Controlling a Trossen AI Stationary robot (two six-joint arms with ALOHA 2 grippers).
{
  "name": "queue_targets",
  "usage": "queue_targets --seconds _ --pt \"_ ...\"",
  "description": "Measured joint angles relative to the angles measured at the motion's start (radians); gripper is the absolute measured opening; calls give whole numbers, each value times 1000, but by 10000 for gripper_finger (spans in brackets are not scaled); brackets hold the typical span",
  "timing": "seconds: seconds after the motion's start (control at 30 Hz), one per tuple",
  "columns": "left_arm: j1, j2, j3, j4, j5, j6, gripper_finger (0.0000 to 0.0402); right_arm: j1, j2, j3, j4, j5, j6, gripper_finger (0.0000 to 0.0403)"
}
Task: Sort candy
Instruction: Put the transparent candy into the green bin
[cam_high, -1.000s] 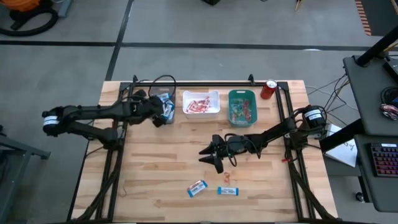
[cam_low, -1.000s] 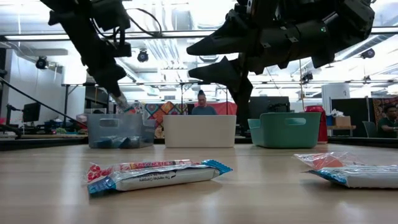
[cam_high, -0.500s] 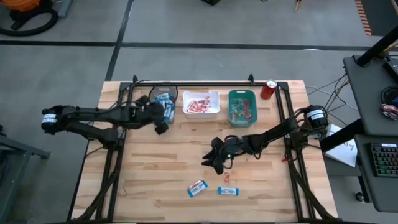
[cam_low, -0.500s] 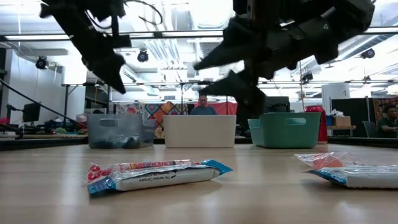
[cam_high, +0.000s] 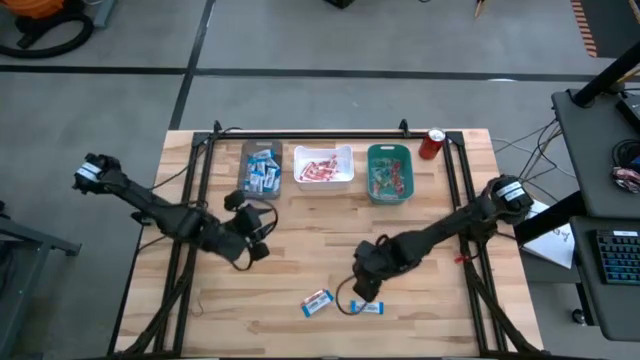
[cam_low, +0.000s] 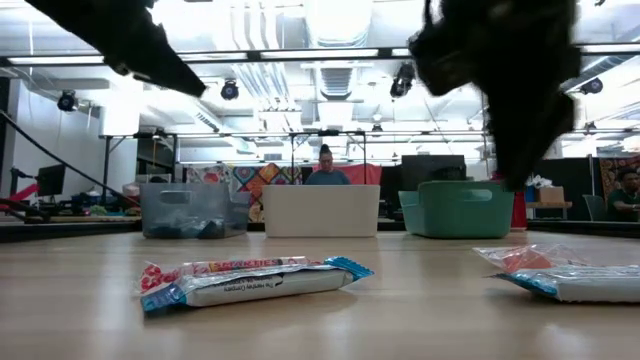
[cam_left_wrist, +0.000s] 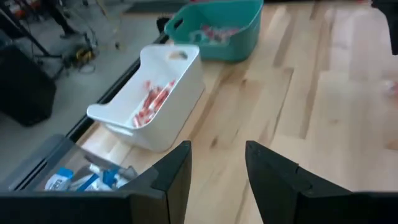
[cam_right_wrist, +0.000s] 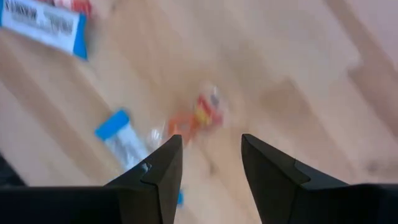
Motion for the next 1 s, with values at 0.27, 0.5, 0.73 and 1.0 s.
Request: queue_targets --seconds 0.27,0.5,0.73,1.0 --pt "-92 15 0 1 -88 -44 135 61 22 12 -13 62 187 157" --pt "-92 43 0 1 -95 -44 135 61 86 10 84 63 229 157" --pt "-92 81 0 1 -95 -37 135 61 151 10 112 67 263 149" --pt "-92 121 0 2 -138 -42 135 59 179 11 126 127 214 131"
